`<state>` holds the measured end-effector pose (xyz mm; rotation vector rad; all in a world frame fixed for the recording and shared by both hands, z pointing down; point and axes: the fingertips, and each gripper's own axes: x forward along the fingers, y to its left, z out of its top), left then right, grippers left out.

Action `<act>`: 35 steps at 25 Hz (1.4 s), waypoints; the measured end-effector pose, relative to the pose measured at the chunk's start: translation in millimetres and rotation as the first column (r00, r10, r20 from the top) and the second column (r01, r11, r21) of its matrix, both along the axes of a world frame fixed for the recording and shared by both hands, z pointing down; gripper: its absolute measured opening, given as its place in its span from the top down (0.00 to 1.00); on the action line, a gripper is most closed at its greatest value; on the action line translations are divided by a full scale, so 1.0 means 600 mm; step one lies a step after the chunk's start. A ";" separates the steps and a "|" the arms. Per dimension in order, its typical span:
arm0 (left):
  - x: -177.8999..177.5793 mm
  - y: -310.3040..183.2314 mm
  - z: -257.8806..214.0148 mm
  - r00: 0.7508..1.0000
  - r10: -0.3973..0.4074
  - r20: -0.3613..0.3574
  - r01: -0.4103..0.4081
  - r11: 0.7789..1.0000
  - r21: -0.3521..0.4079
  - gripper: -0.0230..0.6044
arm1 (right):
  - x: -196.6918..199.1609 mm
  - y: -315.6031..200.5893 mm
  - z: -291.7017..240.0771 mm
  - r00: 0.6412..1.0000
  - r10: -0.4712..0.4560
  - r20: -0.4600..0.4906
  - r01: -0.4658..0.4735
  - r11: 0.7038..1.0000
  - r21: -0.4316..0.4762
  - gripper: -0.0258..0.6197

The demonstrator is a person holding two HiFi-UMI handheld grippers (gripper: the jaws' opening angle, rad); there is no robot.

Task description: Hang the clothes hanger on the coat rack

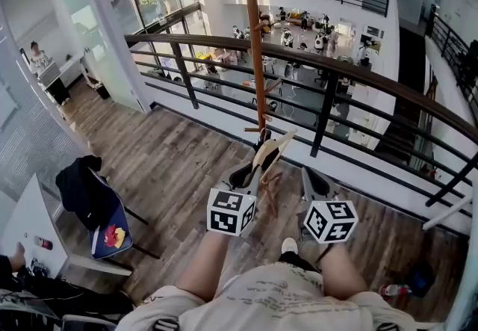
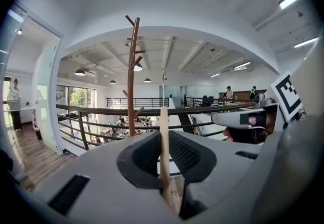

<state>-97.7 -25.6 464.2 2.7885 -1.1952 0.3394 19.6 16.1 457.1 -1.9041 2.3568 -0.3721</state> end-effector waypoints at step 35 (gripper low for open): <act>0.221 -0.318 -0.160 0.994 0.075 -0.085 -0.070 0.996 0.054 0.88 | 0.180 -0.337 -0.017 0.987 -0.159 0.003 0.159 0.986 -0.051 0.96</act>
